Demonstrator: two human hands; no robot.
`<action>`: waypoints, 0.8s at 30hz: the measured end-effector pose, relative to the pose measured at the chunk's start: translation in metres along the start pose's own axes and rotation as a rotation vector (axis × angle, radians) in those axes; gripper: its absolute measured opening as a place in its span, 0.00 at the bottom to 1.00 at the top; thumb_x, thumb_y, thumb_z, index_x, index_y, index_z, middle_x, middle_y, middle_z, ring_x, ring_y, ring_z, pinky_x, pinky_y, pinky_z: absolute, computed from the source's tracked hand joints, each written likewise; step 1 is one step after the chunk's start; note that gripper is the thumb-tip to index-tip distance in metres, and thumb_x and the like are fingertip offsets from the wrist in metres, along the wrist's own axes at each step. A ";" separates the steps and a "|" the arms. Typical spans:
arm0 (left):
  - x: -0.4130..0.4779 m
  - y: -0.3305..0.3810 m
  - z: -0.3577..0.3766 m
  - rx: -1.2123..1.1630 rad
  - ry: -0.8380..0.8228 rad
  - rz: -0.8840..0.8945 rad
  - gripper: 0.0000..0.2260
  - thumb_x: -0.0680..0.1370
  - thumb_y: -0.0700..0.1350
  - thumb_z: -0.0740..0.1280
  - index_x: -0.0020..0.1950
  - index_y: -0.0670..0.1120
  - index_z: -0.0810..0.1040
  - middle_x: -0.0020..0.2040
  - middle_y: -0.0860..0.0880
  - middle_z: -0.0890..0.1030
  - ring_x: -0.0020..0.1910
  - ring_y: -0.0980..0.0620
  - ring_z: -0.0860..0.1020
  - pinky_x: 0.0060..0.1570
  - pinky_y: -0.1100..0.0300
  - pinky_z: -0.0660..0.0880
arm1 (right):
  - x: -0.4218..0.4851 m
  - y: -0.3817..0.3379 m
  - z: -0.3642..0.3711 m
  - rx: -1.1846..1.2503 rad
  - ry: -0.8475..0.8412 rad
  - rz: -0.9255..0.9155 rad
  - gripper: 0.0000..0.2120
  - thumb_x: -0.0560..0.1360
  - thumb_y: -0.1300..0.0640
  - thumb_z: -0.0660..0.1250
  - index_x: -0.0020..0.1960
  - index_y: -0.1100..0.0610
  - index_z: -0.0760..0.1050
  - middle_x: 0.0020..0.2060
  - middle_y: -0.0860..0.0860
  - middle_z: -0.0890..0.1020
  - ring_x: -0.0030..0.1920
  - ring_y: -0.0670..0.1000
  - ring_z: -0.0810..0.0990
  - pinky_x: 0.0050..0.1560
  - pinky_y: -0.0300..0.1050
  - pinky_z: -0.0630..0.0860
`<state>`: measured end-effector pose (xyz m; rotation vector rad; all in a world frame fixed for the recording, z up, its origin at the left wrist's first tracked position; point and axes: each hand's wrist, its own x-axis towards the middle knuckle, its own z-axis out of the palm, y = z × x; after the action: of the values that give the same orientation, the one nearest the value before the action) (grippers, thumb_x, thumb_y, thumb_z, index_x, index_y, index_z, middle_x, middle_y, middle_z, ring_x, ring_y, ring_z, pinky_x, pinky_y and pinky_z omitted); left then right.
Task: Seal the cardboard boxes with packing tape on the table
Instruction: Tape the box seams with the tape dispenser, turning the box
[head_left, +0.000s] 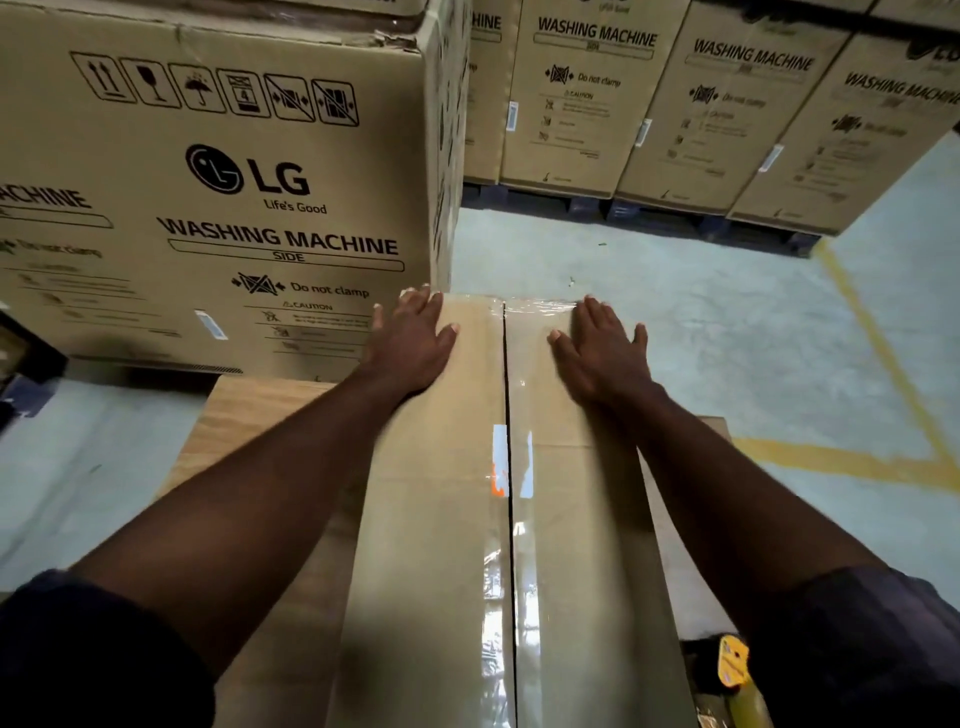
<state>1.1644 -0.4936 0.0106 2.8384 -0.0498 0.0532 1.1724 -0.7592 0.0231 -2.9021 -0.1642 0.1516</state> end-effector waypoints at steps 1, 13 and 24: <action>-0.005 -0.005 -0.001 -0.053 0.016 -0.032 0.29 0.84 0.57 0.55 0.81 0.44 0.58 0.82 0.45 0.57 0.80 0.46 0.54 0.78 0.44 0.52 | -0.002 0.003 -0.001 0.023 -0.008 0.053 0.35 0.84 0.37 0.47 0.83 0.57 0.48 0.83 0.52 0.49 0.82 0.56 0.48 0.77 0.69 0.45; -0.107 -0.010 0.004 -0.743 0.023 -0.307 0.28 0.76 0.59 0.70 0.73 0.53 0.68 0.65 0.52 0.79 0.62 0.49 0.78 0.57 0.57 0.72 | -0.085 0.017 0.013 0.660 -0.043 0.365 0.30 0.81 0.37 0.58 0.68 0.62 0.68 0.64 0.60 0.77 0.63 0.61 0.76 0.52 0.47 0.68; -0.209 0.012 -0.006 -1.202 -0.128 -0.369 0.18 0.81 0.45 0.68 0.71 0.50 0.71 0.57 0.52 0.83 0.47 0.59 0.84 0.40 0.64 0.80 | -0.178 0.027 0.030 0.999 -0.012 0.318 0.28 0.77 0.35 0.66 0.64 0.57 0.79 0.55 0.50 0.85 0.54 0.50 0.83 0.52 0.44 0.77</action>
<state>0.9548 -0.4973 0.0114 1.6107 0.3082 -0.1793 0.9956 -0.8011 0.0039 -1.9082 0.2967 0.2228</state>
